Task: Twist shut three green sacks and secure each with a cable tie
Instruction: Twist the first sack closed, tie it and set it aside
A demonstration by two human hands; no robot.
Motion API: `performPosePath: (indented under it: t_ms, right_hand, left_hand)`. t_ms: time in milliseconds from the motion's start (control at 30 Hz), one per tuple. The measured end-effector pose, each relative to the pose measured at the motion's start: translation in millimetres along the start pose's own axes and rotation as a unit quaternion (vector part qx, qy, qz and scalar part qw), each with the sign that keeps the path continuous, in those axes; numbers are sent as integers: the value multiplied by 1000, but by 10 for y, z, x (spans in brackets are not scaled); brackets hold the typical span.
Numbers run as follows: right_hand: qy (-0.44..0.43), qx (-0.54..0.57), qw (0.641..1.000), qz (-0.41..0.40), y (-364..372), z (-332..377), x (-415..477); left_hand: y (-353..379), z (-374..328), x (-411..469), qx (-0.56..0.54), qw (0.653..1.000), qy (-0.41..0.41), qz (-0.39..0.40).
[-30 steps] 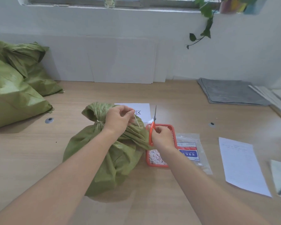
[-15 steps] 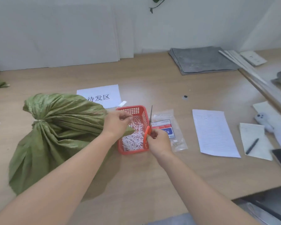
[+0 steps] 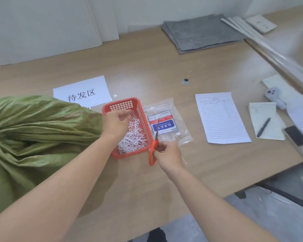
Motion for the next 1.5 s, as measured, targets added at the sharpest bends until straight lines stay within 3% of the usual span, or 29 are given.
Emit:
performPosePath:
  t_ms: [267,467,600,933,1167,1333,1500]
  right_hand:
    - [63,-102,992,37,139,-259,-142]
    - [126,-170,976,45,307,-482,-191]
    - [114,-251,961,28,435,-600,-232]
    - [36,-337,941,16,628,-735,-230]
    - [49,-318,947,5,585,-503,-174]
    - [15,-78,997,-16,573,-63,-79]
    - [6,-55,998,-37,462,483,-87]
  left_hand:
    - [61,267,-12,5,1000,-19,9]
    - [60,362,-69,-20,994,-25,100]
    - [75,453,-96,-24,989,-33,141]
    - [94,531,-64,-36,981,-42,185]
    - [43,450,-21,-41,979,-50,191]
    - [-66,251,-22,-48,984,-45,168]
    - [-340,17,-89,-69,988,-46,133]
Point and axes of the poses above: each hand's wrist, its own x-axis towards the middle knuckle, its own y-axis out of the palm, z = x × y, the point moved 1 cm from there along x, towards the middle knuckle, and after that the axes turned 4 degrees about -z, right-handed, at the moved point
